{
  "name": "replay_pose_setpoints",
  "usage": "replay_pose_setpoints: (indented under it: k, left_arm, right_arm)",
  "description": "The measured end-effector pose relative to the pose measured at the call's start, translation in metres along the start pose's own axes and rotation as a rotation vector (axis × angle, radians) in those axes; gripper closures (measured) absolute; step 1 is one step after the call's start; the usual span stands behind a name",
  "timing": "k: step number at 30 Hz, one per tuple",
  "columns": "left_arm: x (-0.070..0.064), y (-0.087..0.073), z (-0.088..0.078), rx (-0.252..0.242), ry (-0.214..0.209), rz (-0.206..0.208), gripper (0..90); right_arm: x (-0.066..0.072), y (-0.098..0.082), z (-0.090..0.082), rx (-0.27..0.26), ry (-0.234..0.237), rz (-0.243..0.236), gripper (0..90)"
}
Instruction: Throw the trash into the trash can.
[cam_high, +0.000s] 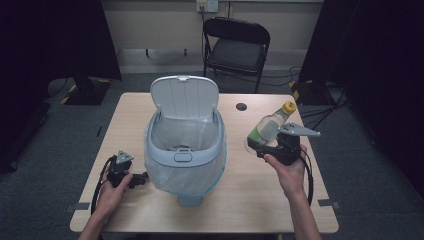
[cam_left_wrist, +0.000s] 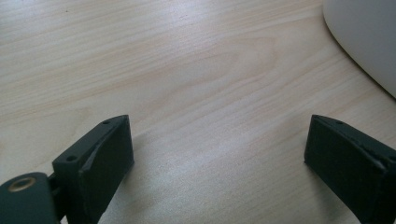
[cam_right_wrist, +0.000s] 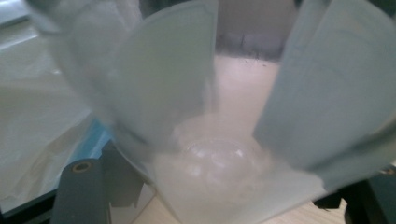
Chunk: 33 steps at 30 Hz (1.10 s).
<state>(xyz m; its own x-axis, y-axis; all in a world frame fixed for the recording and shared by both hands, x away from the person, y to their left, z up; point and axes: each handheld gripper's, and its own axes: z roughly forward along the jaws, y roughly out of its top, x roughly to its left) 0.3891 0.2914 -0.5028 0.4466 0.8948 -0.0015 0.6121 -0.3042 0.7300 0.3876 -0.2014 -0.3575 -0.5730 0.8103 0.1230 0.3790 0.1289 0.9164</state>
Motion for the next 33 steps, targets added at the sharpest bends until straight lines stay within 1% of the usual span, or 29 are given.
replay_pose_setpoints:
  k: [3, 4, 5, 6, 7, 13, 14, 15, 17, 18, 19, 22, 23, 25, 28, 29, 30, 31, 33]
  left_arm:
    - [0.000, 0.000, 0.000, 0.000, 0.000, 0.000, 7.4]
    - [0.000, 0.000, 0.000, 0.000, 0.000, 0.000, 7.5]
    - [0.000, 0.000, 0.000, 0.000, 0.000, 0.000, 7.5]
    - [0.000, 0.000, 0.000, 0.000, 0.000, 0.000, 7.5]
    - [0.000, 0.000, 0.000, 0.000, 0.000, 0.000, 7.4]
    - [0.000, 0.000, 0.000, 0.000, 0.000, 0.000, 7.4]
    - [0.000, 0.000, 0.000, 0.000, 0.000, 0.000, 7.4]
    - [0.000, 0.000, 0.000, 0.000, 0.000, 0.000, 7.4]
    - [0.000, 0.000, 0.000, 0.000, 0.000, 0.000, 7.5]
    - [0.000, 0.000, 0.000, 0.000, 0.000, 0.000, 7.5]
    - [0.000, 0.000, 0.000, 0.000, 0.000, 0.000, 7.4]
    - [0.000, 0.000, 0.000, 0.000, 0.000, 0.000, 7.5]
    - [0.000, 0.000, 0.000, 0.000, 0.000, 0.000, 7.5]
    - [0.000, 0.000, 0.000, 0.000, 0.000, 0.000, 7.5]
    - [0.000, 0.000, 0.000, 0.000, 0.000, 0.000, 7.2]
    - [0.000, 0.001, 0.000, 0.005, 0.001, 0.002, 6.9]
    - [0.000, 0.001, 0.000, 0.005, 0.001, 0.002, 6.9]
    - [0.000, 0.001, 0.000, 0.005, 0.001, 0.001, 6.9]
    - [0.000, 0.001, 0.000, 0.005, 0.001, 0.001, 6.9]
  right_arm:
    - [0.004, 0.004, -0.005, -0.027, 0.010, -0.021, 28.1]
    - [0.004, 0.004, -0.005, -0.027, 0.010, -0.021, 28.1]
    - [0.007, 0.008, -0.010, -0.041, 0.020, -0.024, 28.2]
    - [0.007, 0.008, -0.010, -0.041, 0.020, -0.024, 28.2]
    - [0.009, 0.011, -0.014, -0.050, 0.022, -0.036, 28.2]
    - [0.016, 0.016, -0.021, -0.073, 0.034, -0.045, 28.2]
    - [0.017, 0.017, -0.022, -0.091, 0.031, -0.053, 28.2]
    - [0.019, 0.018, -0.025, -0.110, 0.040, -0.060, 28.2]
    - [0.023, 0.022, -0.029, -0.128, 0.049, -0.062, 28.1]
    - [0.023, 0.022, -0.029, -0.128, 0.049, -0.062, 28.1]
    - [0.027, 0.026, -0.034, -0.142, 0.042, -0.072, 28.1]
    - [0.030, 0.029, -0.038, -0.157, 0.046, -0.078, 28.1]
    - [0.033, 0.031, -0.043, -0.171, 0.047, -0.081, 28.1]
    - [0.036, 0.034, -0.046, -0.181, 0.060, -0.087, 28.2]
    - [0.039, 0.038, -0.049, -0.189, 0.065, -0.093, 28.1]
    - [0.041, 0.044, -0.051, -0.201, 0.075, -0.100, 28.1]
    - [0.041, 0.044, -0.051, -0.201, 0.075, -0.100, 28.1]
    - [0.044, 0.049, -0.052, -0.217, 0.086, -0.100, 28.1]
    - [0.046, 0.054, -0.053, -0.230, 0.097, -0.105, 28.1]
